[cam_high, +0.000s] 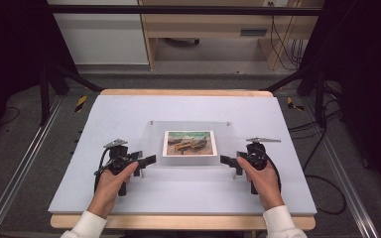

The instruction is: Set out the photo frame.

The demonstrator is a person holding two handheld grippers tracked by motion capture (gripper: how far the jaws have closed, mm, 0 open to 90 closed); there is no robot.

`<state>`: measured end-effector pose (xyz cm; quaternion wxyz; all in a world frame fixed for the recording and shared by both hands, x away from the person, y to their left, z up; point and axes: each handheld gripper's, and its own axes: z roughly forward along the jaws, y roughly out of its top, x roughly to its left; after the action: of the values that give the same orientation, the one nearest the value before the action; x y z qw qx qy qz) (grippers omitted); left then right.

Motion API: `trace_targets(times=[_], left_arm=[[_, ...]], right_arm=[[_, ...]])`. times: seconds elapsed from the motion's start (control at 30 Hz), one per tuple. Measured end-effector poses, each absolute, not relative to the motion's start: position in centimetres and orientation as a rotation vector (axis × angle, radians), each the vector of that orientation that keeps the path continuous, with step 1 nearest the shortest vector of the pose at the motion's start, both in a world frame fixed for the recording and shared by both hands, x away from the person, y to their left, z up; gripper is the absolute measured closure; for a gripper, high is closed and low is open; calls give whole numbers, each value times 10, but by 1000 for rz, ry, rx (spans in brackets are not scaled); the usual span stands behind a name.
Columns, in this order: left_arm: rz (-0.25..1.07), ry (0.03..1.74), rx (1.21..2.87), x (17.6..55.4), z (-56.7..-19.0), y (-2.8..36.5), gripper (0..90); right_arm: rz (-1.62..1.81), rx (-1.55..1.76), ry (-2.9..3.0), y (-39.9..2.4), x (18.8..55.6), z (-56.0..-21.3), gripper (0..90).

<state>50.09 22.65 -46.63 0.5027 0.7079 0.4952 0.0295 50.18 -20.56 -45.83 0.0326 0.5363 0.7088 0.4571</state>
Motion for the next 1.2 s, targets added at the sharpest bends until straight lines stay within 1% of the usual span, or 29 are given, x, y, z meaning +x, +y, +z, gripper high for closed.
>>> trace_targets(times=[0.17,0.43,0.53,0.67,0.9,1.03,1.2], left_arm=[[65,1191,1713,501,-466,229,210],[78,1188,1734,501,-463,228,212],[91,1181,1737,502,-462,227,224],[159,1168,1734,509,-459,224,240],[161,1155,1732,508,-460,224,242],[194,1137,1750,503,-457,222,242],[213,1135,1740,499,-457,223,264]], right_arm=[[1401,1644,2187,-206,501,-457,145],[1384,1623,2189,-205,501,-455,152],[1381,1605,2182,-206,502,-455,155],[1374,1561,2159,-204,507,-452,165],[1384,1550,2143,-205,507,-453,167],[1365,1511,2146,-205,502,-451,169],[1357,1477,2153,-205,497,-450,174]])
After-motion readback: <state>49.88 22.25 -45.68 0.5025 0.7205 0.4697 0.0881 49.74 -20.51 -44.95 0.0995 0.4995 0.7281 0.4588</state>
